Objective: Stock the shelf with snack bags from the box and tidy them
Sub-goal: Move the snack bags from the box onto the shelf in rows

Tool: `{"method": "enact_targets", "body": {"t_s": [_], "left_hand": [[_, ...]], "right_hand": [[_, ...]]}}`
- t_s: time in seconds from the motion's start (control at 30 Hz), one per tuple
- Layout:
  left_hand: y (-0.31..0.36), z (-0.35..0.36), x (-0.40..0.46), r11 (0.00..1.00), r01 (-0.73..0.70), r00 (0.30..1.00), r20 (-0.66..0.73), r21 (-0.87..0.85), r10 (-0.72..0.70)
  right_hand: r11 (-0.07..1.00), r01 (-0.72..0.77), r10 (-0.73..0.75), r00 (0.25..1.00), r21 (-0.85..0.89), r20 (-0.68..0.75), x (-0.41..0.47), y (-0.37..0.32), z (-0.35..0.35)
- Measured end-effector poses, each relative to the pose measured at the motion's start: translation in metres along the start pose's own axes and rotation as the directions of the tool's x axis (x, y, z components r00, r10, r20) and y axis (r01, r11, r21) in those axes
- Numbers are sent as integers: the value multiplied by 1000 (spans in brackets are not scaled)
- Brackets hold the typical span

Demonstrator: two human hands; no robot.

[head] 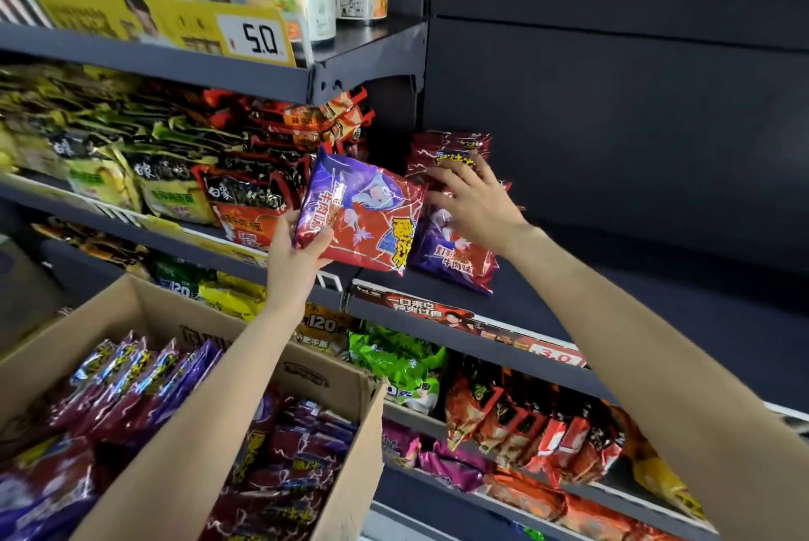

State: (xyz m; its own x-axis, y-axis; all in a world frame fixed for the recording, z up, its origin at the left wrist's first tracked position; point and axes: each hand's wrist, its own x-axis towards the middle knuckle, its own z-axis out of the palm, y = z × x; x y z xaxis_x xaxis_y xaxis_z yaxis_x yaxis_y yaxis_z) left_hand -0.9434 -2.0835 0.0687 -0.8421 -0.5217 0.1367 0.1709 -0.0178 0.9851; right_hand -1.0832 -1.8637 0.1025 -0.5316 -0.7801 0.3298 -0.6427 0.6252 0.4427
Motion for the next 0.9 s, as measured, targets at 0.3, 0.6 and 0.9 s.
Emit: {"method": "enact_targets", "body": {"t_s": [0.3,0.6,0.9], "left_hand": [[1,39,-5,943,223,972,123,-247,-198],[-20,81,7,775,-230,967,227,588,115],[-36,90,25,548,-167,968,242,820,-67]], "right_hand": [[-22,-405,635,701,914,325,-56,-20,-11],[75,-468,363,835,880,413,-69,7,-9],[398,-584,697,694,707,181,4,-27,-2]]}}
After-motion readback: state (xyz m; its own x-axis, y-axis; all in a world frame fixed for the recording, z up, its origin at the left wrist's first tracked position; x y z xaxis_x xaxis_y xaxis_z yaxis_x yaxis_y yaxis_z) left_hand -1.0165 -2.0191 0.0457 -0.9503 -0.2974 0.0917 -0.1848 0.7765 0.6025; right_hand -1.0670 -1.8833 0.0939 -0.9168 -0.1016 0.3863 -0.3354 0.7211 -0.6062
